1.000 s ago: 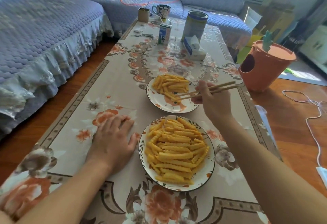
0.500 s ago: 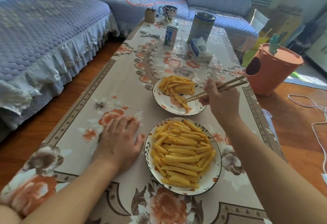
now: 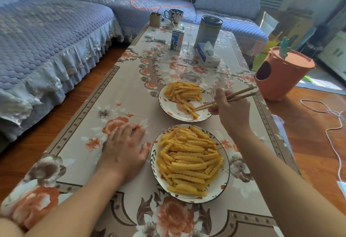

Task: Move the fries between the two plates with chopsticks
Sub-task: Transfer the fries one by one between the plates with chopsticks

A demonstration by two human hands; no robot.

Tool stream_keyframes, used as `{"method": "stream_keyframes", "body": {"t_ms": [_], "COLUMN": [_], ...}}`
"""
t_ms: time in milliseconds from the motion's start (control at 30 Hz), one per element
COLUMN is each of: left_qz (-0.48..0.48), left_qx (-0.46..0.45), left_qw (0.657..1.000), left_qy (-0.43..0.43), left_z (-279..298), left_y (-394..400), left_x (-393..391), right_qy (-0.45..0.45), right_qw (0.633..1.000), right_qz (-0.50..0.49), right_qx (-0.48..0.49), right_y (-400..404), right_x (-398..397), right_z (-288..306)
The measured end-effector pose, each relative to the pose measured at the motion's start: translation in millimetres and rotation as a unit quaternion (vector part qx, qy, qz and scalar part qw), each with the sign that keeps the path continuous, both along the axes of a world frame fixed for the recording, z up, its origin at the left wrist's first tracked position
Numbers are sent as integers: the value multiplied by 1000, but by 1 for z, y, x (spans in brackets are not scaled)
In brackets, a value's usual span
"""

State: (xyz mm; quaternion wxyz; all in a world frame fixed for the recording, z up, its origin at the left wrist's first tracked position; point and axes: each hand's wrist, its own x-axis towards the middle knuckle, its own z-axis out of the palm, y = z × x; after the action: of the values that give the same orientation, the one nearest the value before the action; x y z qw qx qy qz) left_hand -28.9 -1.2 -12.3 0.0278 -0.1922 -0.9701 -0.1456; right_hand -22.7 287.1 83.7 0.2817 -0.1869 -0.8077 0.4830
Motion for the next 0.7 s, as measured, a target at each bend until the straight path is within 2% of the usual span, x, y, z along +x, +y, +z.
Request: {"method": "stream_keyframes", "body": {"t_ms": [200,400,567,700], "left_qz": [0,3,4,6], "left_qx": [-2,-4,-9,-7], "left_qw": [1000,1000,1000,1000], "left_qy": [-1,-2,0,1], "left_z": [1,3,4,4], "left_y": [0,0,2,2], "left_x": [0,1,2,3], "right_qy": [-3,38,-11,-7], "right_qw": [998,980,980,982], "right_qz": [6,78,121,136], "right_qx": [-61,-180,-156,-134], "right_y": [-1,14,13,11], "right_x": [7,75,116,121], "right_z": [4,40,46,45]}}
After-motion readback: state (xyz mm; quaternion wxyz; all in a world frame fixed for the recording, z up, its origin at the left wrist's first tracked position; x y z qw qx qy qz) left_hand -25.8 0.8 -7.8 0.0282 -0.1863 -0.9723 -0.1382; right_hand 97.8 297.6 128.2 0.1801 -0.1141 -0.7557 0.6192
